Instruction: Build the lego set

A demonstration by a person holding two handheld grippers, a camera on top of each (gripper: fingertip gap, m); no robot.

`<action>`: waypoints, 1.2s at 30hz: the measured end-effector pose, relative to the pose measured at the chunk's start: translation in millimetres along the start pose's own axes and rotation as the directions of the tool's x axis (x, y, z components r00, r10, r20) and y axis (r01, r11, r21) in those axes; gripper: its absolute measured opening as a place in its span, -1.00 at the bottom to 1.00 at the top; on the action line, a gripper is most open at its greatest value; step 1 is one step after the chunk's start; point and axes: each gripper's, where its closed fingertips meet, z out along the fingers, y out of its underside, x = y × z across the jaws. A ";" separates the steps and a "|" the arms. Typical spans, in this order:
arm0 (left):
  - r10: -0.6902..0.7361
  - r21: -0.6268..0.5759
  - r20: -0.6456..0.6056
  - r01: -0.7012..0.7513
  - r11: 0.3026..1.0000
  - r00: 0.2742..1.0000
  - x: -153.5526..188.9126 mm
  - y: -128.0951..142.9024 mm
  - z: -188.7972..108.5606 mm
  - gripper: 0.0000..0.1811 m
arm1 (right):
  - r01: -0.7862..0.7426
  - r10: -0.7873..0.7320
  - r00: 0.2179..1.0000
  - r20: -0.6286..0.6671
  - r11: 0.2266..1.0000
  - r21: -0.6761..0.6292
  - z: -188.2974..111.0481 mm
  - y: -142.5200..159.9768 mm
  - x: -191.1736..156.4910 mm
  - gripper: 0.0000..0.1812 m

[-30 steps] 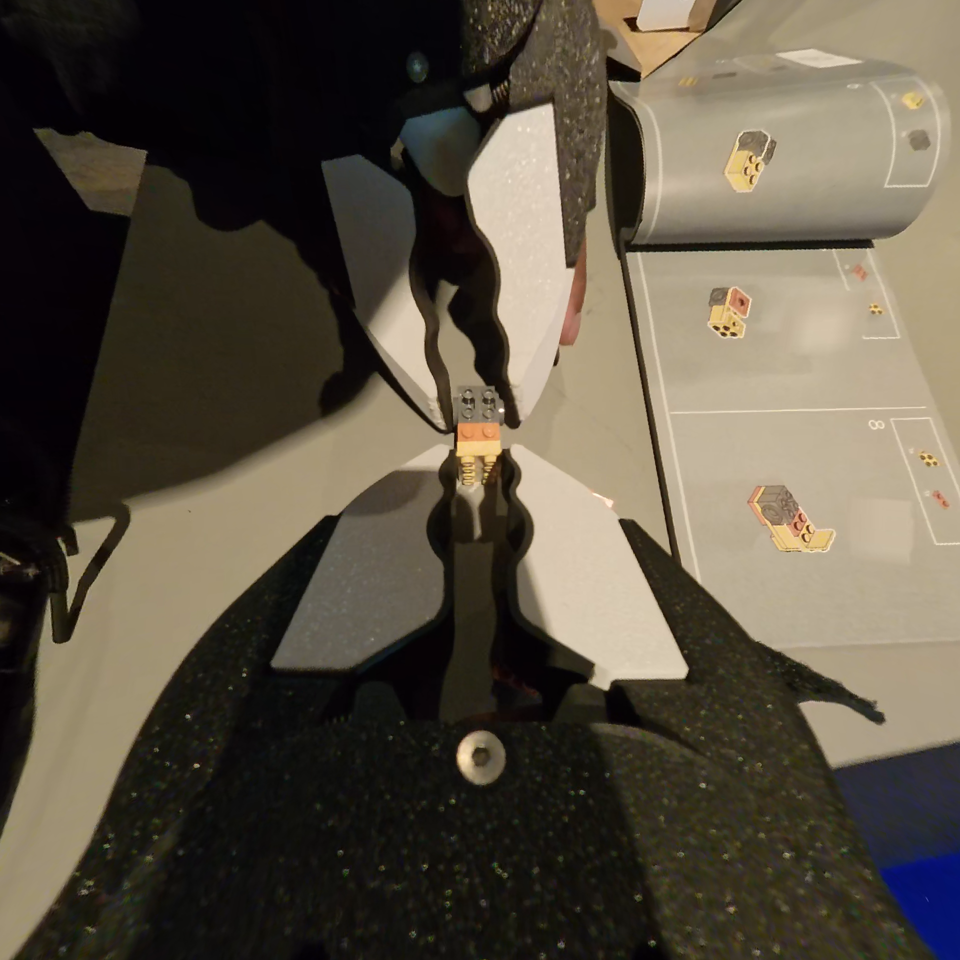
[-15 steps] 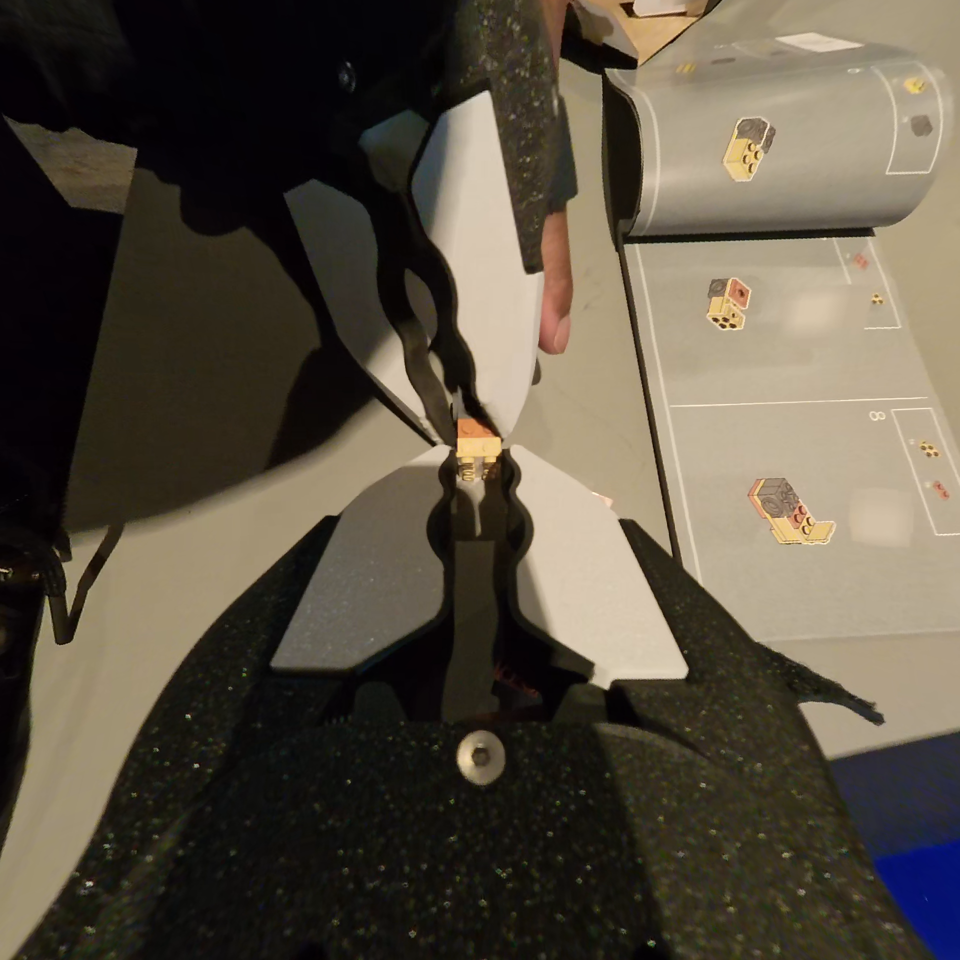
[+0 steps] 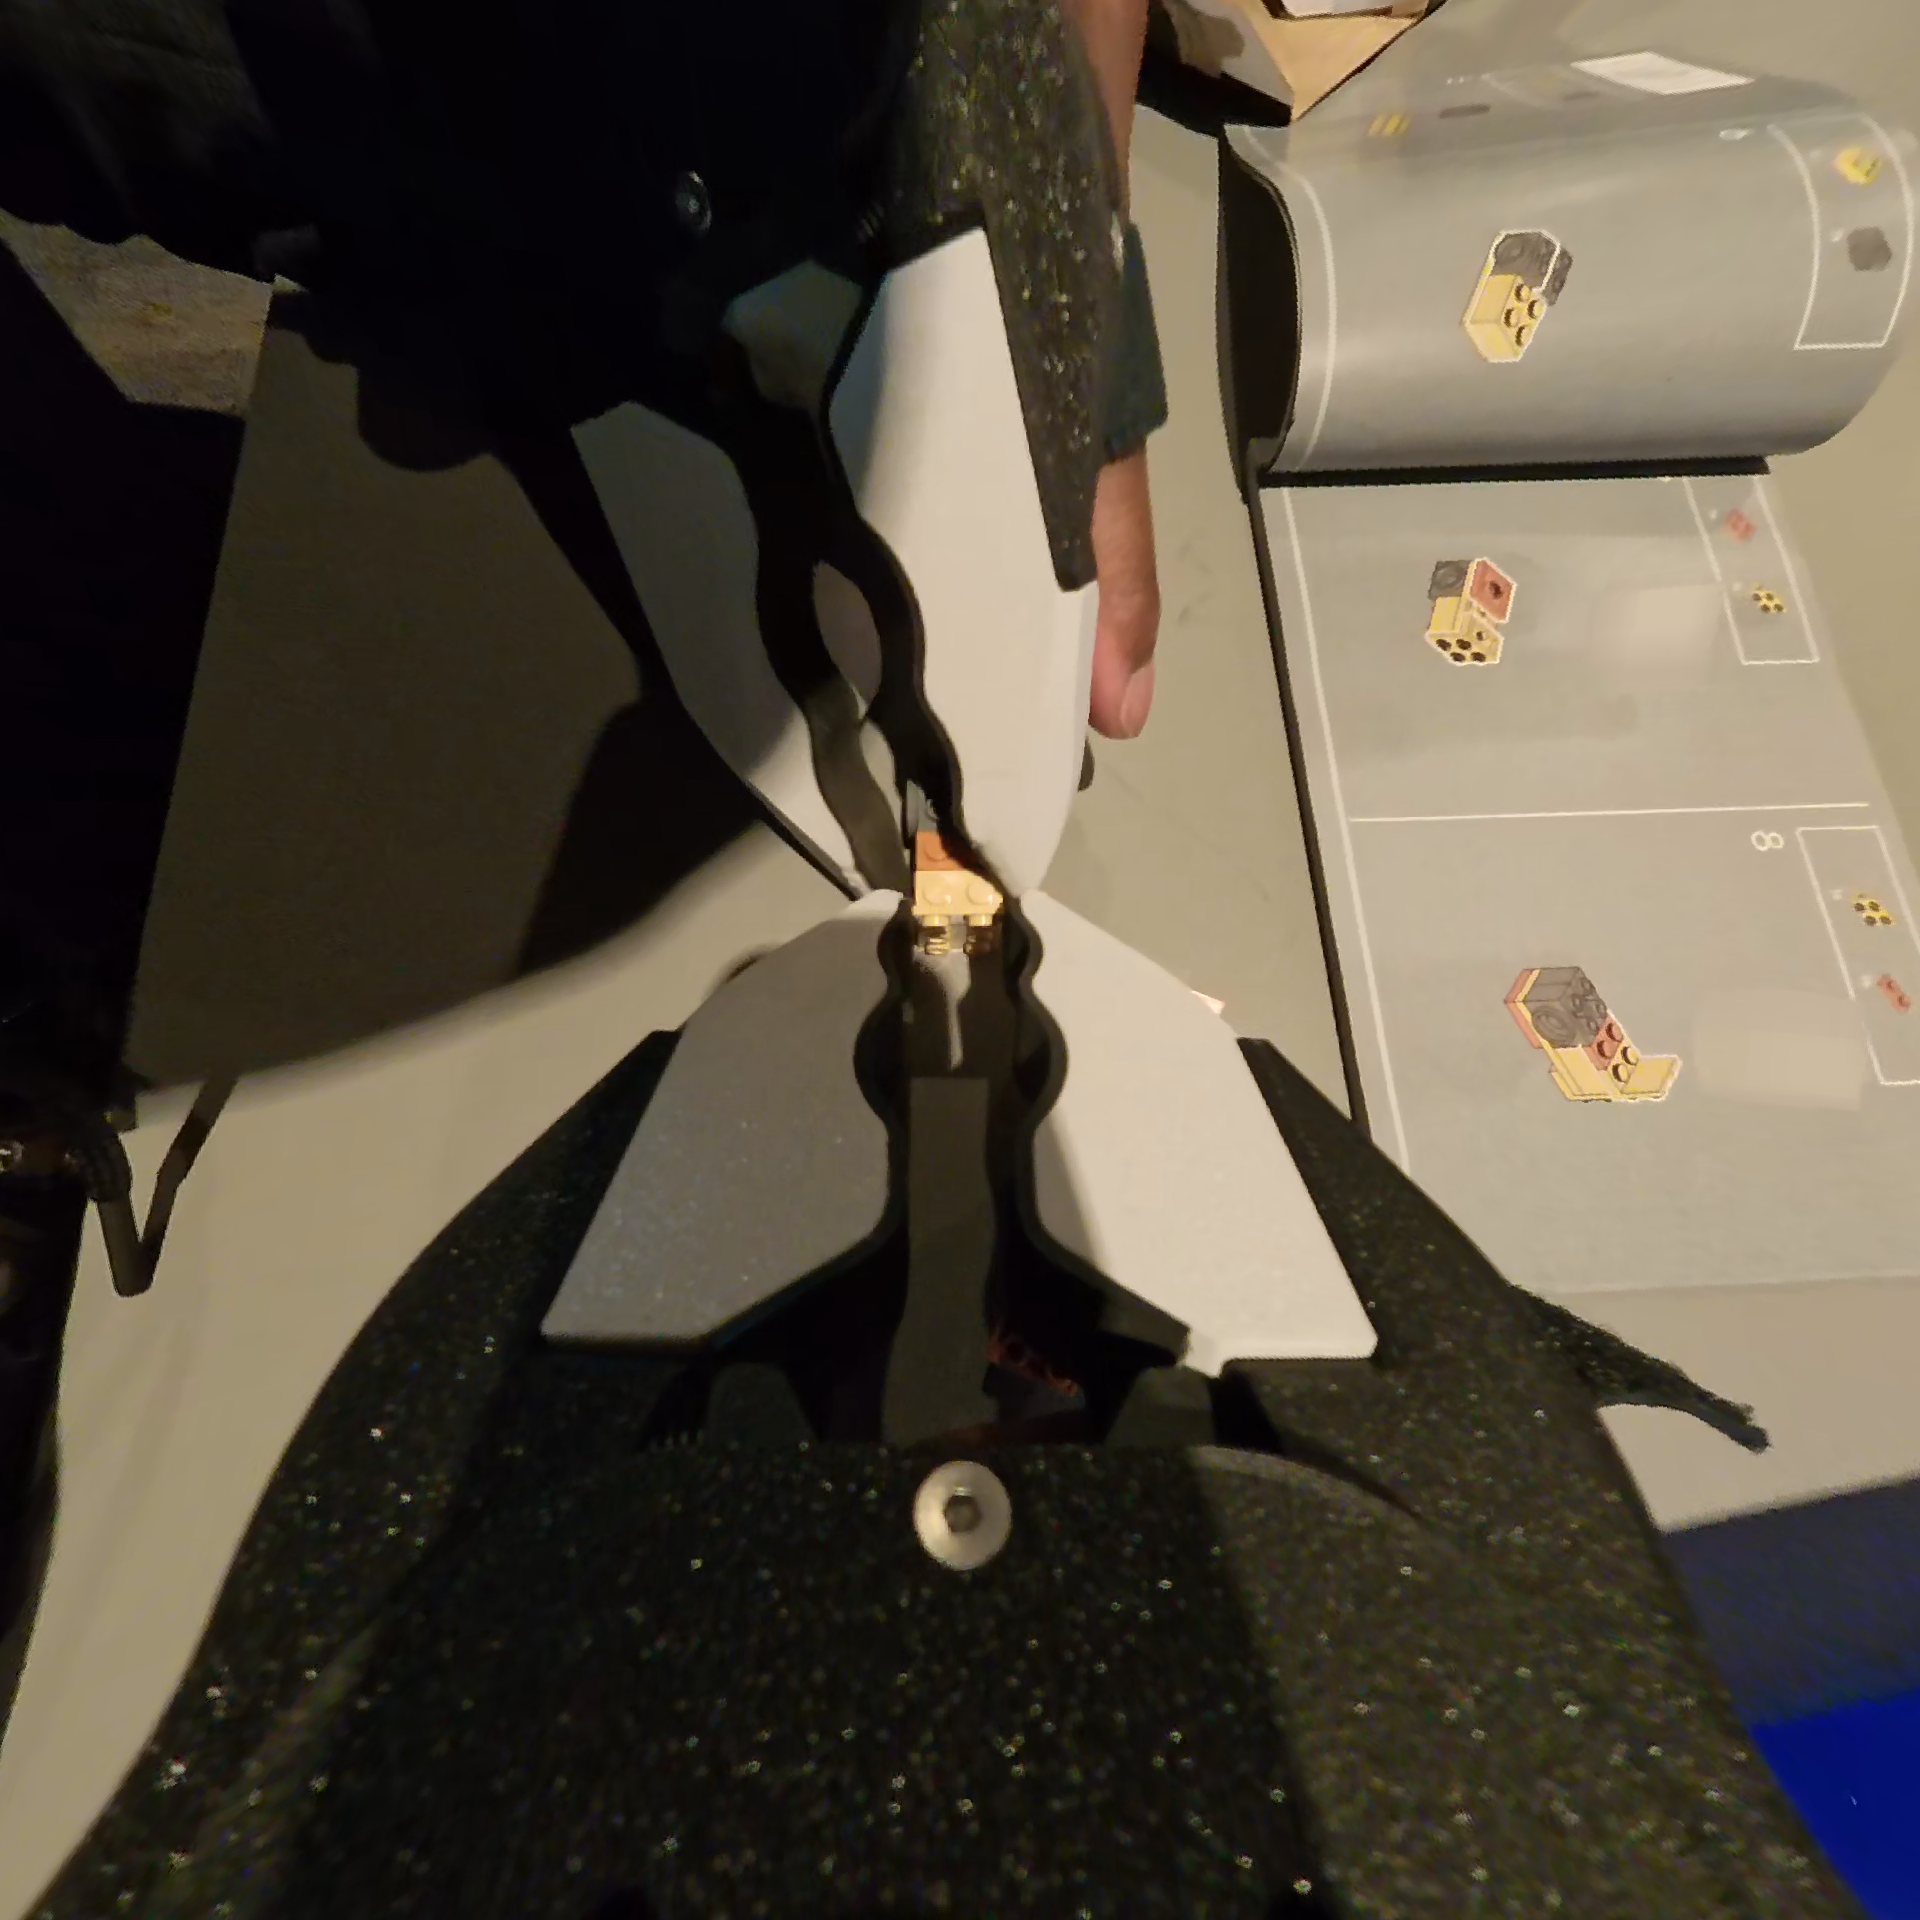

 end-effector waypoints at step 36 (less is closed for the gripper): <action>-0.289 0.052 -0.114 0.296 0.954 0.951 -6.7 2.9 -2.9 -0.81 | 0.216 -0.194 0.950 -0.246 0.974 0.069 -25.9 -1.3 7.6 -0.77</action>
